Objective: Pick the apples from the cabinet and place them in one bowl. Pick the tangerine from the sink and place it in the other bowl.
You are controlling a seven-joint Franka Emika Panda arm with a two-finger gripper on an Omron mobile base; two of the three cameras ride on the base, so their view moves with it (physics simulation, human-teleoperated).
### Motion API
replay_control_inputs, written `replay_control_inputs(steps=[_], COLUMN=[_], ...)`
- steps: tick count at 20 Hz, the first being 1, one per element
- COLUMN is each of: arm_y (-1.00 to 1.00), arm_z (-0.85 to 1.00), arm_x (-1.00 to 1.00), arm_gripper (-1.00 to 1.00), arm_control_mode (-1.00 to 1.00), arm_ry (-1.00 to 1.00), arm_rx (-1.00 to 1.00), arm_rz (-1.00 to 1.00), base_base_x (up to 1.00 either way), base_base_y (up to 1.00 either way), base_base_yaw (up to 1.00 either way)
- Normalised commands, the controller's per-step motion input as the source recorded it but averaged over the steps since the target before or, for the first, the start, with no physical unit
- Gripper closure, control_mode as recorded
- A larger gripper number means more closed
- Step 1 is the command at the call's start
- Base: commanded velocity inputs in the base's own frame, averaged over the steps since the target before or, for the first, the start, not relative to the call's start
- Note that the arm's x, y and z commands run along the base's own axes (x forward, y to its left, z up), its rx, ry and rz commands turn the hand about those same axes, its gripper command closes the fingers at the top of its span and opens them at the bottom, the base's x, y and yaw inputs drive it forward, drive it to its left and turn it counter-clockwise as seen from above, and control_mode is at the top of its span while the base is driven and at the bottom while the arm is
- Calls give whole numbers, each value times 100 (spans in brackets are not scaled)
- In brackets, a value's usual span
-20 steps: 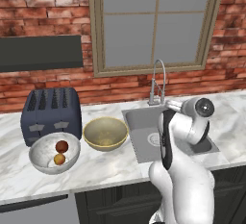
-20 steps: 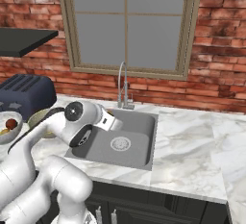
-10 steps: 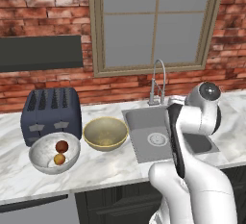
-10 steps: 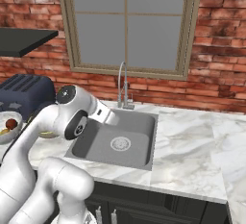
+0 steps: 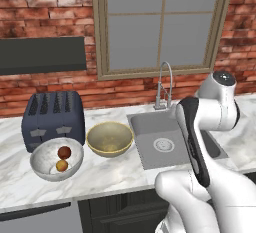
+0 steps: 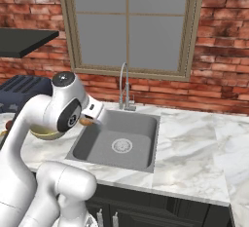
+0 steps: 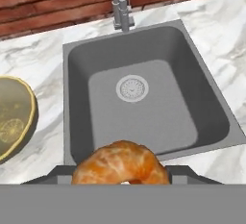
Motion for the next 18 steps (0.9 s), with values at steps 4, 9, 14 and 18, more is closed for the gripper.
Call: replay_control_inputs(steps=[4, 9, 14, 18], arm_y=[50, 56, 67, 58], arm_z=[-8, 7, 4, 0], arm_x=[-18, -1, 4, 28], arm_gripper=[100, 100, 100, 100], arm_control_mode=[-100, -100, -100, -100], arm_ry=[1, 1, 8, 5], arm_rx=[7, 1, 0, 0], arm_rz=[23, 15, 11, 9], base_base_x=[0, 0, 0, 0], base_base_y=[0, 0, 0, 0], base_base_yaw=[0, 0, 0, 0])
